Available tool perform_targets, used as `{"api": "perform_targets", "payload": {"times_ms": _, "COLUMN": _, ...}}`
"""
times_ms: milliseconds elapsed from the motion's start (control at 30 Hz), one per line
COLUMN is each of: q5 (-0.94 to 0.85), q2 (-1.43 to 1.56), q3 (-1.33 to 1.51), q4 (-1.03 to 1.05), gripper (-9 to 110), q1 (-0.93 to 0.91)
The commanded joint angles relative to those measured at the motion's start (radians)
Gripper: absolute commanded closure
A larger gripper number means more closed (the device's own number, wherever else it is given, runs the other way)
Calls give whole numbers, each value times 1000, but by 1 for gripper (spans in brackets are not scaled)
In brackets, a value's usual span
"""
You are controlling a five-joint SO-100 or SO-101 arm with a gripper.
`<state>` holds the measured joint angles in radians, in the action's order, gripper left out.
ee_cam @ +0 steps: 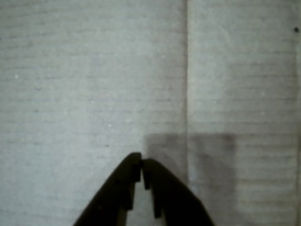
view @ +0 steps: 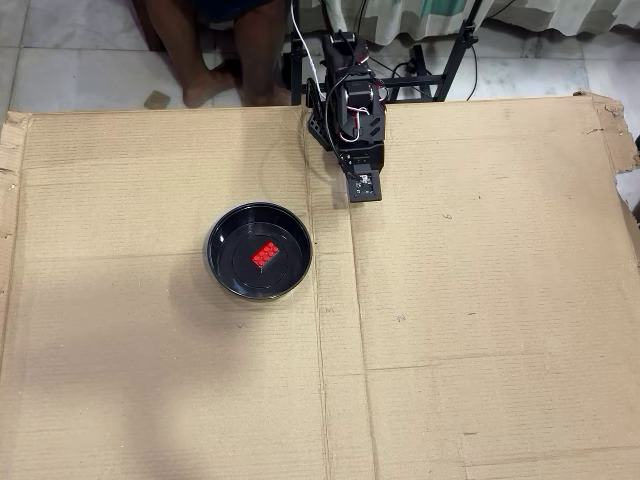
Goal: Grasp a lego block and put it in the bin.
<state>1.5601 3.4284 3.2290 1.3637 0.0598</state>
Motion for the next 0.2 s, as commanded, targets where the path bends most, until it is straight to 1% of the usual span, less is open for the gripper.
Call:
{"api": "perform_targets", "payload": {"times_ms": 0, "q5": 0, "q2": -6, "q3": 15, "q4": 58, "gripper": 101, "q1": -5}}
{"api": "perform_targets", "payload": {"times_ms": 167, "q5": 0, "q2": -6, "q3": 15, "q4": 58, "gripper": 101, "q1": -5}}
